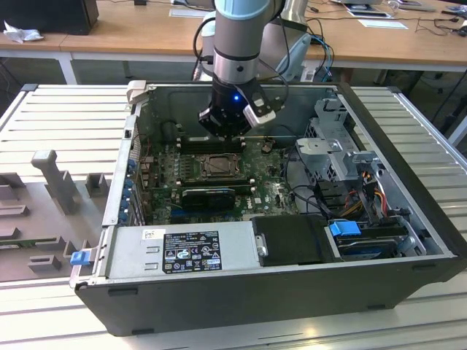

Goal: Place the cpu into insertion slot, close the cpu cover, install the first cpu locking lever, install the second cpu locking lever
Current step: 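Install the first cpu locking lever, then install the second cpu locking lever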

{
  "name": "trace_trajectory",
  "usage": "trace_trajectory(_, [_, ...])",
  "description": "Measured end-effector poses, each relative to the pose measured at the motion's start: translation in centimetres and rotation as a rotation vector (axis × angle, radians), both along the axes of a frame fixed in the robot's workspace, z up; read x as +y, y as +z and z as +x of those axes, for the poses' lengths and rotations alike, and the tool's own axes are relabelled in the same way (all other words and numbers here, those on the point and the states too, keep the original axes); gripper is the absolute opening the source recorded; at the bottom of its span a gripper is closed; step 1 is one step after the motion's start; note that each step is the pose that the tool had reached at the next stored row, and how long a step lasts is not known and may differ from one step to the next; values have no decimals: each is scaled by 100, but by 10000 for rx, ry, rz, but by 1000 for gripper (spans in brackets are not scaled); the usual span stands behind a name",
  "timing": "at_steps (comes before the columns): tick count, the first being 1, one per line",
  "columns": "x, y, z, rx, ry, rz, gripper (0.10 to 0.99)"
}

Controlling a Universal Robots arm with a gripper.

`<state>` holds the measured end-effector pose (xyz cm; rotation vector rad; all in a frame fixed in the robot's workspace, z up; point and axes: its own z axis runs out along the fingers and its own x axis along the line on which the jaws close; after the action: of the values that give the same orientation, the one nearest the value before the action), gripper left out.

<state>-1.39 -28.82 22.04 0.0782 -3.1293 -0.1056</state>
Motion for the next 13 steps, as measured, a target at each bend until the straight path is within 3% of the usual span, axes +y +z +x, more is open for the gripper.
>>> trace_trajectory(6, [-44,1,0,0,1,-1,106])
trace_trajectory(8, [-46,52,0,1,-1,-2,106])
trace_trajectory(13, [-52,57,0,1,2,-3,106])
